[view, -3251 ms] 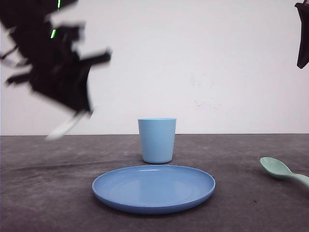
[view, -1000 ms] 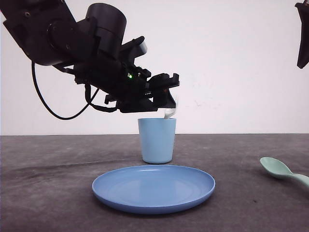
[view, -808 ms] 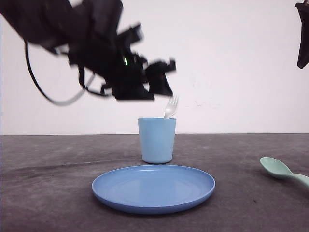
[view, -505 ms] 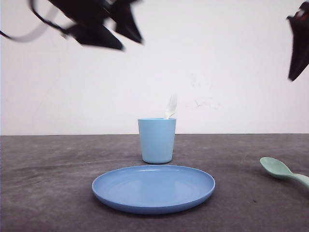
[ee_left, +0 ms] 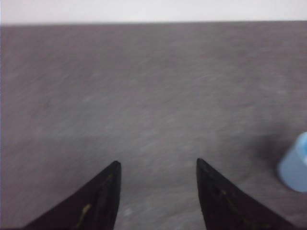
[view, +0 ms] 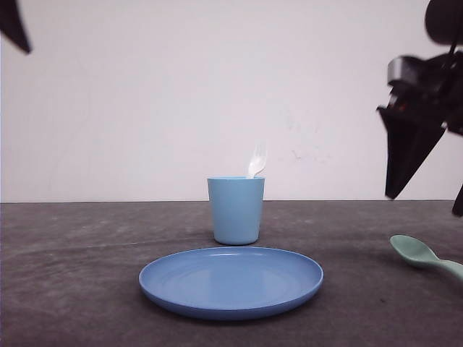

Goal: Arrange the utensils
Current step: 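Lower the right gripper onto the mint-green spoon and close on it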

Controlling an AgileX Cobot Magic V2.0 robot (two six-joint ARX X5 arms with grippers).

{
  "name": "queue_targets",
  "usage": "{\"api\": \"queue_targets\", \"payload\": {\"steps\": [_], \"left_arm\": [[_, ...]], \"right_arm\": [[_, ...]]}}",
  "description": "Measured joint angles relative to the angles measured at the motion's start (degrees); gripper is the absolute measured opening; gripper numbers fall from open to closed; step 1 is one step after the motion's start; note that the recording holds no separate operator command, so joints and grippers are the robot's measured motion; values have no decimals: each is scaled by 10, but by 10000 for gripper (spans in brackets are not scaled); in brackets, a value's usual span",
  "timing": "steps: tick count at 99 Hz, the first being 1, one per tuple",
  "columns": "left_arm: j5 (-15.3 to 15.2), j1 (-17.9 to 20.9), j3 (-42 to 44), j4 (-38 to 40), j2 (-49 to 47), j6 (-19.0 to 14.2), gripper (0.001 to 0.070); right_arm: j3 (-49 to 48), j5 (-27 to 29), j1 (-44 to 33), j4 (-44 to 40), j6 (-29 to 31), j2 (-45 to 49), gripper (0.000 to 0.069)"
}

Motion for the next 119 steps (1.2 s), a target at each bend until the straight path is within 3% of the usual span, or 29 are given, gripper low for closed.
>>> {"api": "queue_targets", "payload": {"steps": [18,38,55,70,87,104,119], "left_arm": [[44,48,-64,0,-4,0,297],[45,50,-102,-2,-4,0,297],[45,50,-102,11,-4,-1,297],[45,50,-102,12,-4,0,297],[45,50,-102,14,-4,0,297],[45,50,-102,18,-4,0,297],[45,50,-102,18,-4,0,297]], "right_arm": [[0,0,16,19,2,40,606],[0,2,32,41,12,71,594],[0,20,46,65,21,89,500],[0,52,57,70,30,98,463],[0,72,65,72,36,98,291],[0,76,66,71,36,98,233],[0,80,66,70,36,98,121]]}}
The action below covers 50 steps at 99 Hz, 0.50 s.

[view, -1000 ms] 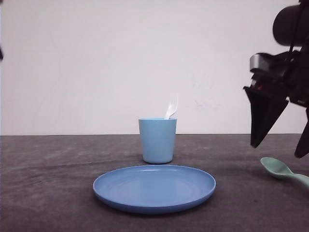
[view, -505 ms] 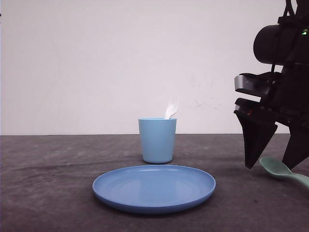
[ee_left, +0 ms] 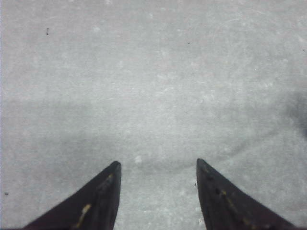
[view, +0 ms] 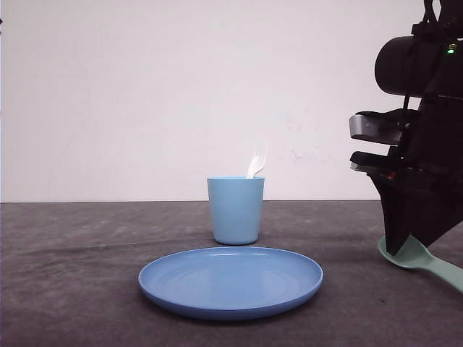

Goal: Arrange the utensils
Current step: 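Lower the right gripper onto the mint-green spoon and close on it, then lift the green spoon with the right gripper and carry it over the cup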

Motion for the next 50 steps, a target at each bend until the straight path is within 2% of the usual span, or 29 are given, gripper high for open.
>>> {"api": "queue_targets", "payload": {"steps": [15,35,50], "left_arm": [[0,0,0,0,0,0,297],[0,0,0,2,0,0,297],[0,0,0,2,0,0,297]], "right_arm": [[0,8,0,-6,0,0,28],[0,9,0,1,0,0,23],[0,9,9,57,0,-26,23]]}}
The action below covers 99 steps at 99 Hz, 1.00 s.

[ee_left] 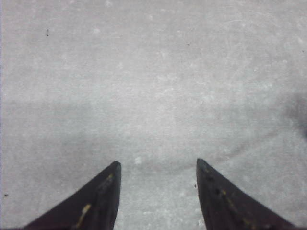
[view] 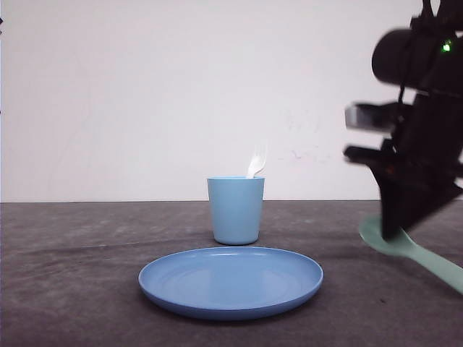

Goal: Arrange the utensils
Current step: 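Lift the green spoon with the right gripper and carry it over the cup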

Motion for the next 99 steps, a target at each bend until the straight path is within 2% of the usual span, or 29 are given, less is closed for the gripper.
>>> {"api": "queue_targets", "payload": {"steps": [16,33,49,73,99], "left_arm": [[0,0,0,0,0,0,297],[0,0,0,2,0,0,297],[0,0,0,2,0,0,297],[0,0,0,2,0,0,297],[0,0,0,2,0,0,297]], "right_arm": [[38,-8,16,38,0,-48,23],[89,-19,42,103,0,-61,23],[96,-23,74,215,-3,-60,23],[96,-24,120,402,-43,-29,23],[96,-25,136,537,-92,41,22]]}}
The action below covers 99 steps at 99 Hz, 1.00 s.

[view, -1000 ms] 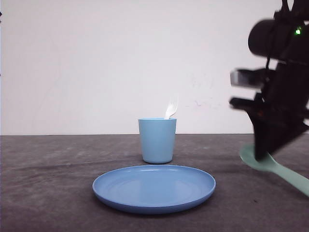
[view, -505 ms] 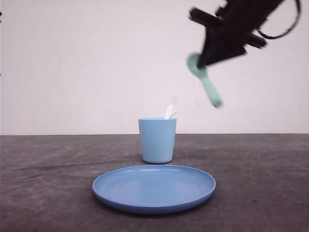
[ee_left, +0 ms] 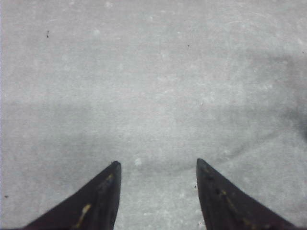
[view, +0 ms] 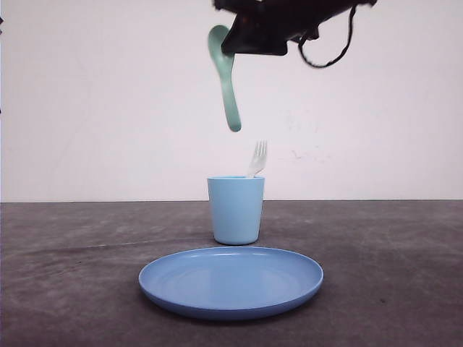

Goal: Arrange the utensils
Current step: 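Lift the green spoon with the right gripper and carry it over the cup, then lower the spoon into the cup beside the fork and open the right gripper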

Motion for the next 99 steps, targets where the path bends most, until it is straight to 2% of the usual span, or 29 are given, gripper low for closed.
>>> {"api": "queue_targets", "payload": {"steps": [17,38,99], "left_arm": [[0,0,0,0,0,0,297],[0,0,0,0,0,0,297],[0,0,0,0,0,0,297]], "right_arm": [[0,0,0,49,-21,64,22],[0,0,0,43,-25,124,22],[0,0,13,-17,-25,149,23]]}}
